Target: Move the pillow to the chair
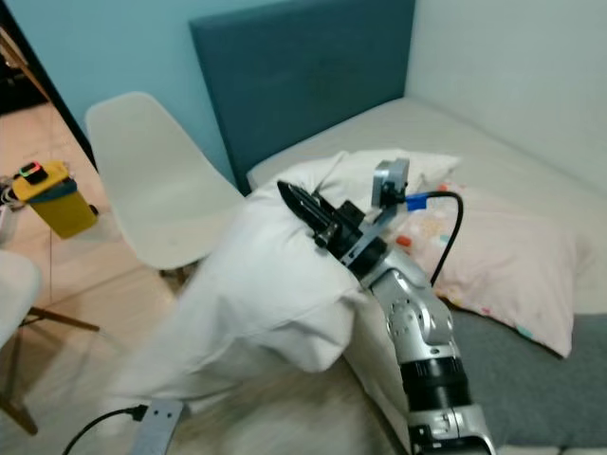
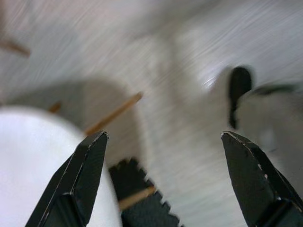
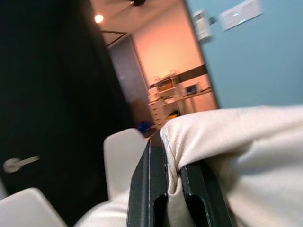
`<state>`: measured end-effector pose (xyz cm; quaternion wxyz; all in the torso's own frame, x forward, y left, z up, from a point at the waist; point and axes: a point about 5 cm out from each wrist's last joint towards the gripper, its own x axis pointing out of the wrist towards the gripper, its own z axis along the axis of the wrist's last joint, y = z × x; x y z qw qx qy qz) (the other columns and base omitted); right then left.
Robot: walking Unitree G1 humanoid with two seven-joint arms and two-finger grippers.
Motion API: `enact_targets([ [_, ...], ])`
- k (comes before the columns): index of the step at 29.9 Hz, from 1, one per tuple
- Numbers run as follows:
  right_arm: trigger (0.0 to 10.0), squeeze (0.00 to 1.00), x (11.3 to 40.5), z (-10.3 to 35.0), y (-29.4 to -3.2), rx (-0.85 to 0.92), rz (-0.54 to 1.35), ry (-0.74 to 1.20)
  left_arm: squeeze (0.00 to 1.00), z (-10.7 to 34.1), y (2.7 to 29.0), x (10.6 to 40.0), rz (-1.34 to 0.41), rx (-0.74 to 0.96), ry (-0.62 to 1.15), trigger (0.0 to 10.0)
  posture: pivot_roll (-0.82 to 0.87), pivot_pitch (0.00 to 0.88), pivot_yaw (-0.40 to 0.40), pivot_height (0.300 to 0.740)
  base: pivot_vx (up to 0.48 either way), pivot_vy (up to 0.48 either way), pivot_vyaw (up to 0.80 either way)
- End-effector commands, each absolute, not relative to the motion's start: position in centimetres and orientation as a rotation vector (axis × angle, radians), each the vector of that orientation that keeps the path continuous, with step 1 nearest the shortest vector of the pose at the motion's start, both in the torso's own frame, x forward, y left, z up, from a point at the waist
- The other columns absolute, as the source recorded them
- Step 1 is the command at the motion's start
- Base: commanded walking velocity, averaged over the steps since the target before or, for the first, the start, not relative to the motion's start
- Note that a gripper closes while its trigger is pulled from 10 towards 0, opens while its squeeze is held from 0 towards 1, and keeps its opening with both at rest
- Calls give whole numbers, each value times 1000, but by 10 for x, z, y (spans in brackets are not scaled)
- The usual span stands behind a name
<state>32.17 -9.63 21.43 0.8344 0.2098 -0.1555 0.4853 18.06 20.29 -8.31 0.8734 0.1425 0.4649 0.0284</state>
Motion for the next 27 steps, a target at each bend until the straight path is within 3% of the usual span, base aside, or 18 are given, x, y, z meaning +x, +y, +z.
enact_targets([
  [1, 0, 0, 318, 234, -92, 434, 1062, -442, 0, -87, 207, 170, 45, 328, 1017, 10000, 16, 60, 40, 720, 0, 0, 750],
  [6, 0, 0, 320, 237, -93, 479, 1043, -464, 0, -89, 204, 169, 24, 338, 1024, 10000, 13, 64, 41, 720, 0, 0, 747],
  [13, 0, 0, 324, 211, -83, 364, 1030, -319, 0, -89, 202, 168, 13, 350, 1022, 10000, 11, 70, 37, 720, 0, 0, 749],
  [16, 0, 0, 336, 190, -91, 348, 864, -214, 0, -89, 200, 169, 0, 346, 1008, 10000, 12, 74, 37, 720, 0, 0, 731],
  [17, 6784, 0, 342, 184, -98, 363, 786, -176, 0, -89, 200, 169, -4, 348, 1004, 10000, 11, 75, 37, 720, 0, 0, 0],
  [18, 6784, 0, 345, 180, -102, 374, 740, -154, 0, -89, 199, 169, -7, 351, 1001, 10000, 11, 75, 37, 720, 0, 0, 0],
  [19, 10000, 0, 347, 176, -106, 371, 701, -137, 0, -89, 199, 169, -8, 354, 1001, 10000, 8, 77, 39, 720, 274, 0, 0],
  [27, 10000, 0, 346, 161, -115, 326, 637, -84, 0, -89, 198, 169, -15, 364, 1002, 10000, 1, 82, 42, 720, 371, 0, 0],
])
